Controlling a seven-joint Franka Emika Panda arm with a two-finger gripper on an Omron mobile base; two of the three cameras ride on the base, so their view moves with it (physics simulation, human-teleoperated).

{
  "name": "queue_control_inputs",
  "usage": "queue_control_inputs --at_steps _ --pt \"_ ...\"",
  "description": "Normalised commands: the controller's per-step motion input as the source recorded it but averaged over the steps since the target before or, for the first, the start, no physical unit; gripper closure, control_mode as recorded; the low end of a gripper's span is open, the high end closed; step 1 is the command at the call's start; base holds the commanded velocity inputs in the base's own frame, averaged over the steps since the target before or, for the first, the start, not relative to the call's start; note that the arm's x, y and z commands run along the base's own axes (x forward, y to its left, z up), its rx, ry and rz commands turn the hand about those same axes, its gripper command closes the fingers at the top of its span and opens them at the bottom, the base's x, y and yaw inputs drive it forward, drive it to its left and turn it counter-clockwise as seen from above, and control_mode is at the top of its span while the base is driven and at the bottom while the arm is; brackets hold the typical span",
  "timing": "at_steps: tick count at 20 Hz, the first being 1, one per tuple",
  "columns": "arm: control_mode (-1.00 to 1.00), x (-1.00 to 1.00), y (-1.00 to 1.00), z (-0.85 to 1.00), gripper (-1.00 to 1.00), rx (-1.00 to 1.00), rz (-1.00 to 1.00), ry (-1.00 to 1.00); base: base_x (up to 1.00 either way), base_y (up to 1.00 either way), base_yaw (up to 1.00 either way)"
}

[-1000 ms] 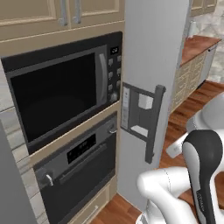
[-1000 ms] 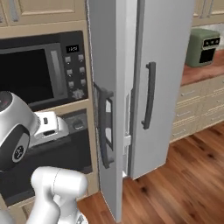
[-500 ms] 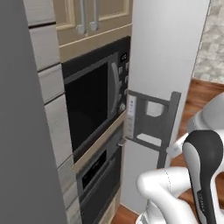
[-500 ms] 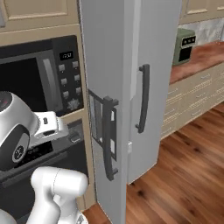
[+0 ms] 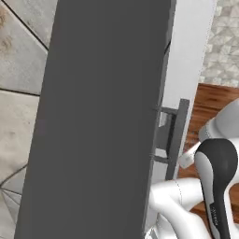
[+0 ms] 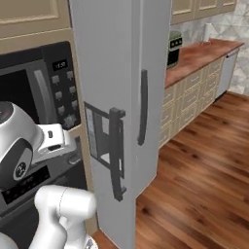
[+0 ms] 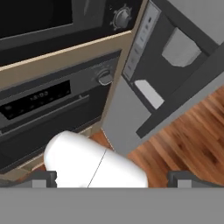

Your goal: Take the potato and mushroom from the highest rack and move them to the second highest rack where the tangerine and sweet potato are located, to maximize freezer space. Close the freezer door after rearranging.

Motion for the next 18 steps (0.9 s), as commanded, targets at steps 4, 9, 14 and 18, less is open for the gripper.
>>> queue_control_inputs --at_steps 4,9,14,18 --pt "1.00 0.00 0.00 0.00 -1.00 0.00 0.00 0.00 0.29 0.29 -0.34" --pt "1.00 0.00 0.00 0.00 -1.00 0.00 0.00 0.00 0.42 0.04 -0.12" --pt "1.00 0.00 0.00 0.00 -1.00 0.00 0.00 0.00 0.52 0.01 -0.04" --pt "1.00 0.00 0.00 0.00 -1.00 0.00 0.00 0.00 0.39 0.00 -0.01"
